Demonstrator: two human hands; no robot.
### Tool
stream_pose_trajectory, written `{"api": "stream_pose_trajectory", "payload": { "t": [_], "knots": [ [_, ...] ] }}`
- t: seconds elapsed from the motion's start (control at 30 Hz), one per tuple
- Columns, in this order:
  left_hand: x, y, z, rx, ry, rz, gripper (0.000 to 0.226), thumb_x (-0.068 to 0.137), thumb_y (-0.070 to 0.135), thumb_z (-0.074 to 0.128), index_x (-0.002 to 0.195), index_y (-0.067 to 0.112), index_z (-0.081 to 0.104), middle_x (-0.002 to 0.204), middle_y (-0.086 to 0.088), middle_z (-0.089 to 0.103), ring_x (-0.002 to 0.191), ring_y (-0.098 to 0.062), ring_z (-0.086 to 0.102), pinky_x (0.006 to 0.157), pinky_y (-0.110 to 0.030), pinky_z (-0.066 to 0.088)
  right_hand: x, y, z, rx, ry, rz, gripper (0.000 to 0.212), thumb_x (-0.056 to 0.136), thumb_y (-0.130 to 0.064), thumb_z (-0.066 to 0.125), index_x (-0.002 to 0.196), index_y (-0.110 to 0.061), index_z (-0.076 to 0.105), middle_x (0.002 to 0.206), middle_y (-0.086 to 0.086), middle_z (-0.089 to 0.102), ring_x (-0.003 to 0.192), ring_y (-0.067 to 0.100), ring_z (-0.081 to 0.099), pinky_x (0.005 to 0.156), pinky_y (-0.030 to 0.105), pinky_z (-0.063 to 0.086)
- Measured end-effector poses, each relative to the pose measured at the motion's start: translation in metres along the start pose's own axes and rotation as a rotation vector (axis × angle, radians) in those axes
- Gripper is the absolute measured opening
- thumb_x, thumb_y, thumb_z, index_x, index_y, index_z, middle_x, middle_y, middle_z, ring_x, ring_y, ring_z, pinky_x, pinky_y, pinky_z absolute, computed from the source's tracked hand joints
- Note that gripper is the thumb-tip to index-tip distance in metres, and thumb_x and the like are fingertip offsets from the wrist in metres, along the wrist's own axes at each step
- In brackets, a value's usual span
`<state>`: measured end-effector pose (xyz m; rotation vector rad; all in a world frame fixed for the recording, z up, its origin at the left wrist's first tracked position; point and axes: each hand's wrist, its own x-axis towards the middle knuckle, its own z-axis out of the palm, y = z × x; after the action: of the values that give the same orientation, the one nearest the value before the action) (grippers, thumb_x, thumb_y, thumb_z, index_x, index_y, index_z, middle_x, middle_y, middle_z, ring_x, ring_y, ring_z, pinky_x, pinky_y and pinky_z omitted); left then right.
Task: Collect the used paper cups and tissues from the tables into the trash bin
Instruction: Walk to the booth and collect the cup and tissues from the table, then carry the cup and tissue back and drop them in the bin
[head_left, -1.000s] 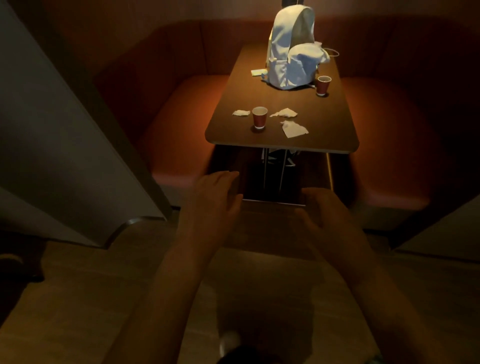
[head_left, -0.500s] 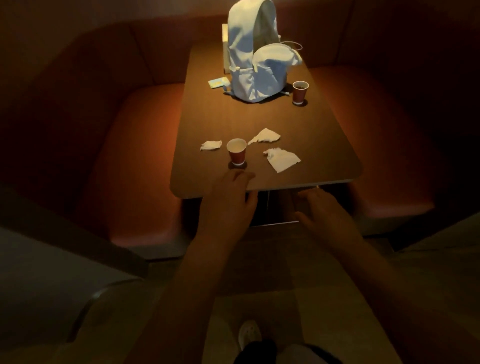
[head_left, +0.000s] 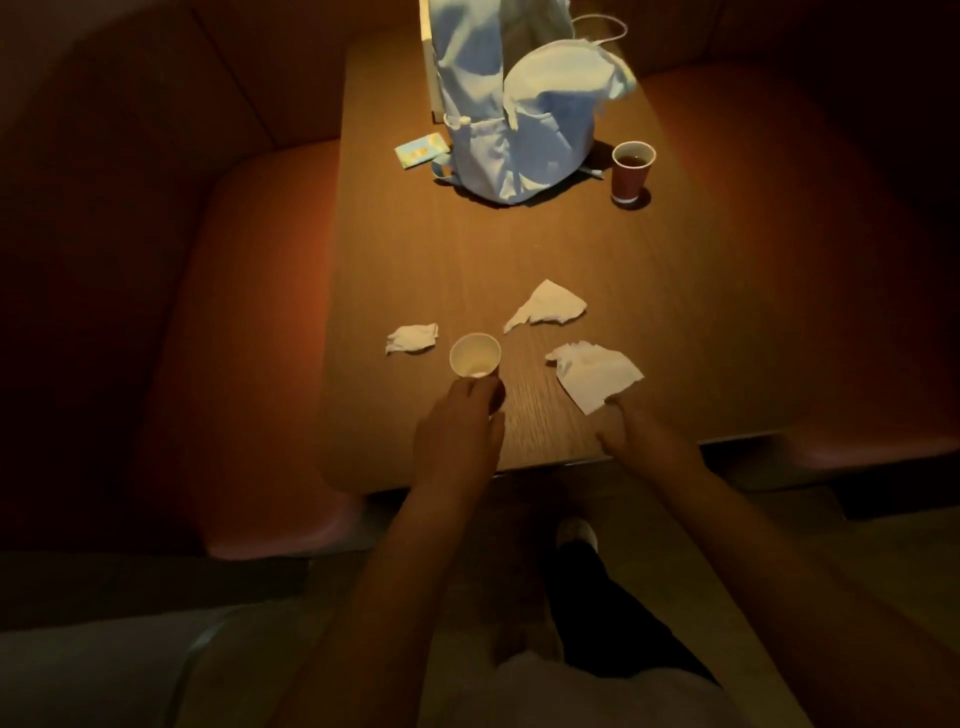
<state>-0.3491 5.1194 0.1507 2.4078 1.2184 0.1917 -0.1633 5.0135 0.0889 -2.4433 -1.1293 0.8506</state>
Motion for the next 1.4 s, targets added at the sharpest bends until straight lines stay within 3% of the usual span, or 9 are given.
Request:
{"api": "stream_pose_trajectory", "payload": {
  "t": [0.1, 0.33, 0.5, 0.8, 1.03, 1.2, 1.3, 1.4],
  "knots": [
    [0.029, -0.012, 0.019, 0.037, -0.009, -0.079, 0.04, 0.092, 0.023, 0.055, 0.131, 0.022, 0.048, 0.126, 0.0, 0.051, 0.105, -0.015, 0.052, 0.085, -0.032, 0.049, 0.046, 0.004, 0.002, 0.043, -0.023, 0.046, 0.051, 0.086, -0.024, 0.066, 0.132, -0.013, 0.046, 0.129, 0.014, 0.05, 0.111, 0.027, 0.053, 0.089, 0.037, 0.048],
    [0.075, -0.037, 0.041, 0.002, -0.12, -0.136, 0.039, 0.094, 0.021, 0.052, 0.134, 0.022, 0.047, 0.13, 0.003, 0.05, 0.109, -0.012, 0.05, 0.087, -0.027, 0.047, 0.098, 0.018, 0.016, -0.123, -0.128, 0.045, 0.05, 0.087, -0.028, 0.063, 0.13, -0.014, 0.043, 0.129, 0.01, 0.047, 0.115, 0.026, 0.047, 0.09, 0.034, 0.044],
    [0.097, -0.054, 0.044, -0.013, -0.21, -0.128, 0.038, 0.095, 0.02, 0.051, 0.133, 0.022, 0.048, 0.13, 0.004, 0.049, 0.109, -0.012, 0.05, 0.087, -0.027, 0.047, 0.107, 0.019, 0.031, -0.25, -0.094, 0.027, 0.037, 0.089, -0.024, 0.056, 0.122, -0.017, 0.043, 0.125, 0.008, 0.043, 0.109, 0.023, 0.047, 0.086, 0.033, 0.044],
    [0.134, -0.085, 0.034, 0.165, -0.284, 0.177, 0.024, 0.094, 0.025, 0.052, 0.117, 0.023, 0.06, 0.114, 0.005, 0.057, 0.094, -0.01, 0.051, 0.079, -0.027, 0.048, 0.088, -0.009, 0.063, -0.269, -0.062, 0.278, 0.031, 0.086, -0.016, 0.061, 0.114, -0.015, 0.048, 0.117, 0.006, 0.047, 0.101, 0.021, 0.054, 0.077, 0.032, 0.046],
    [0.149, -0.105, 0.026, 0.165, -0.298, 0.431, 0.022, 0.091, 0.024, 0.057, 0.11, 0.021, 0.065, 0.109, 0.004, 0.059, 0.095, -0.013, 0.054, 0.071, -0.023, 0.044, 0.048, -0.029, 0.08, -0.033, 0.252, 0.387, 0.013, 0.094, -0.021, 0.05, 0.1, -0.014, 0.059, 0.11, 0.003, 0.052, 0.09, 0.017, 0.054, 0.069, 0.024, 0.039],
    [0.143, -0.067, 0.02, 0.038, -0.255, 0.697, 0.015, 0.08, 0.014, 0.071, 0.095, 0.015, 0.068, 0.094, -0.002, 0.064, 0.085, -0.022, 0.06, 0.063, -0.03, 0.049, -0.005, -0.05, 0.051, 0.149, 0.466, 0.439, 0.008, 0.092, -0.023, 0.054, 0.092, -0.016, 0.059, 0.095, -0.005, 0.05, 0.078, 0.01, 0.05, 0.056, 0.014, 0.028],
    [0.127, -0.026, 0.004, -0.051, -0.246, 0.884, 0.016, 0.08, 0.014, 0.071, 0.096, 0.016, 0.069, 0.096, 0.001, 0.065, 0.085, -0.016, 0.06, 0.064, -0.02, 0.045, -0.052, -0.063, 0.021, 0.19, 0.587, 0.508, 0.003, 0.091, -0.024, 0.056, 0.092, -0.022, 0.058, 0.093, -0.006, 0.057, 0.078, 0.008, 0.054, 0.056, 0.015, 0.032],
    [0.099, 0.017, -0.019, -0.144, -0.243, 1.048, 0.015, 0.083, 0.018, 0.067, 0.097, 0.016, 0.069, 0.095, 0.003, 0.065, 0.085, -0.011, 0.059, 0.07, -0.007, 0.033, -0.111, -0.079, -0.004, 0.102, 0.646, 0.595, 0.005, 0.091, -0.028, 0.055, 0.096, -0.029, 0.056, 0.092, -0.015, 0.048, 0.077, 0.001, 0.048, 0.056, 0.013, 0.03]
  ]
}}
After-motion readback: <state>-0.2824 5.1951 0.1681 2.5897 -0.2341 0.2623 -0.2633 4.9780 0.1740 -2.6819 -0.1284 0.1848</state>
